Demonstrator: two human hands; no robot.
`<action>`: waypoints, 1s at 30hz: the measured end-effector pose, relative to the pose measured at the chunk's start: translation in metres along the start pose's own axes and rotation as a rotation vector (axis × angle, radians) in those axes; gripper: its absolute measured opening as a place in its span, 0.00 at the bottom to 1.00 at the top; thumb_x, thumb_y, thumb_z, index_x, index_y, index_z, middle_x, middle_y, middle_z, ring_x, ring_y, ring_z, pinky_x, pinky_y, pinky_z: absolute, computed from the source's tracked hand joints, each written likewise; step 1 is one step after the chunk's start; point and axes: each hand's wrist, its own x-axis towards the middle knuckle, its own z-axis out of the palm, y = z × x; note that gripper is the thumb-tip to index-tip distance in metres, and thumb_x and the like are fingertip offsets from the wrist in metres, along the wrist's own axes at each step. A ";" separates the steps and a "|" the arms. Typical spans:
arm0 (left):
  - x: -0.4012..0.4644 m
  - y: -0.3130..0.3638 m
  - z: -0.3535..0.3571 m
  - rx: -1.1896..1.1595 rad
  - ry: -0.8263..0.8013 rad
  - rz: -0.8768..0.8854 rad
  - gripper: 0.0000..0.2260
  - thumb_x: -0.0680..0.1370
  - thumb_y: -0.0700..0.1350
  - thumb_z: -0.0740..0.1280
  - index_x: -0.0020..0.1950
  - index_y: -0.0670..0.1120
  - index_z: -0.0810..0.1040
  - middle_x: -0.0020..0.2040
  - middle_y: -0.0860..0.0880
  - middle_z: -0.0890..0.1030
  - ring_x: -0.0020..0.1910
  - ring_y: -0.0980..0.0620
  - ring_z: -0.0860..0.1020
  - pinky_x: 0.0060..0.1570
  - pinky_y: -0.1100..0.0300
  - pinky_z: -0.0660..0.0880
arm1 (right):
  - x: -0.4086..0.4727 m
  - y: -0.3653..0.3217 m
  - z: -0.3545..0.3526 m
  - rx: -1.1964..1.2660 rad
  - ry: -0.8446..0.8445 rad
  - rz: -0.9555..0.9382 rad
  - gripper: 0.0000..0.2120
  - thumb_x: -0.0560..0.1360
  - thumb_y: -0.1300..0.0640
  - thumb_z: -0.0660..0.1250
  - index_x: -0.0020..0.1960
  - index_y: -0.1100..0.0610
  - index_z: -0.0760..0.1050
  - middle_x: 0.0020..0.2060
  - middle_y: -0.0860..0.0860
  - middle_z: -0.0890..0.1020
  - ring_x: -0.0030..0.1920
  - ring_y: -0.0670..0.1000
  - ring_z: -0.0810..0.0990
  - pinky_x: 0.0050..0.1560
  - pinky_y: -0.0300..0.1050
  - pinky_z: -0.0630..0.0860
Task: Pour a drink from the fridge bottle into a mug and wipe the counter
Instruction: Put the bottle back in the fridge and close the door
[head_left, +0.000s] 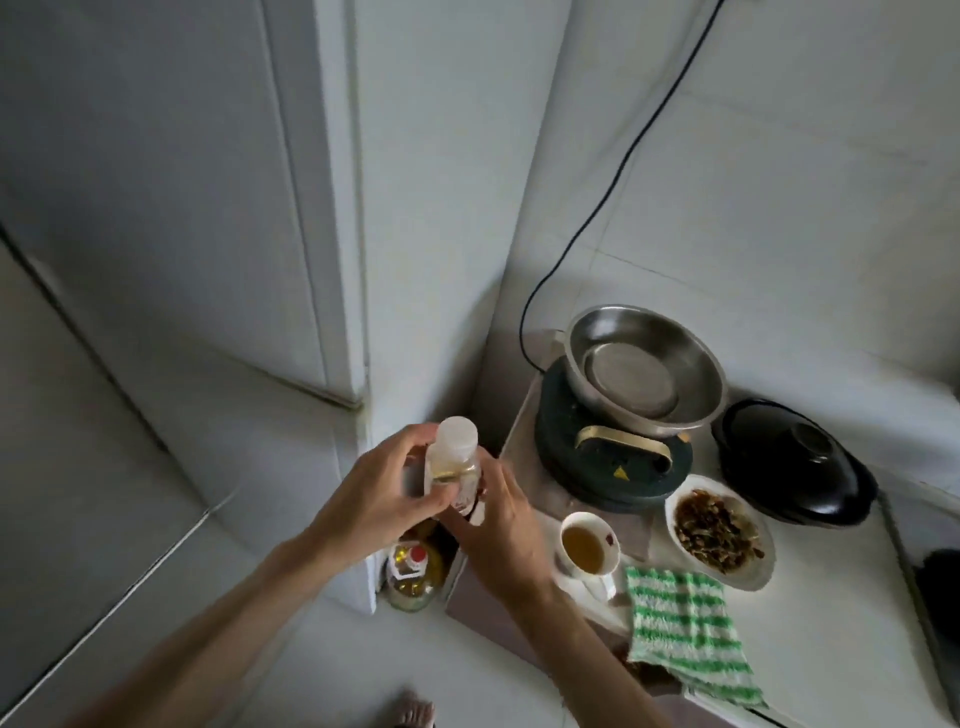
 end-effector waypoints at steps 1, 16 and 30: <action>-0.013 -0.003 -0.011 0.005 0.033 -0.023 0.25 0.70 0.57 0.74 0.64 0.60 0.71 0.57 0.65 0.78 0.57 0.66 0.77 0.58 0.68 0.74 | -0.002 -0.008 0.009 0.023 -0.004 -0.045 0.27 0.76 0.34 0.64 0.71 0.42 0.65 0.65 0.46 0.78 0.62 0.48 0.79 0.59 0.49 0.80; -0.190 -0.086 -0.200 0.062 0.369 -0.474 0.21 0.70 0.58 0.73 0.61 0.55 0.76 0.55 0.57 0.84 0.54 0.58 0.83 0.55 0.55 0.81 | -0.021 -0.166 0.192 0.055 -0.517 -0.255 0.41 0.73 0.35 0.69 0.78 0.48 0.58 0.68 0.50 0.73 0.62 0.52 0.78 0.59 0.49 0.79; -0.168 -0.186 -0.468 -0.045 0.575 -0.351 0.26 0.65 0.64 0.72 0.60 0.56 0.76 0.56 0.52 0.84 0.53 0.56 0.83 0.54 0.49 0.81 | 0.138 -0.412 0.309 -0.477 -0.399 -0.517 0.34 0.80 0.38 0.60 0.78 0.57 0.59 0.74 0.55 0.68 0.71 0.56 0.70 0.70 0.52 0.69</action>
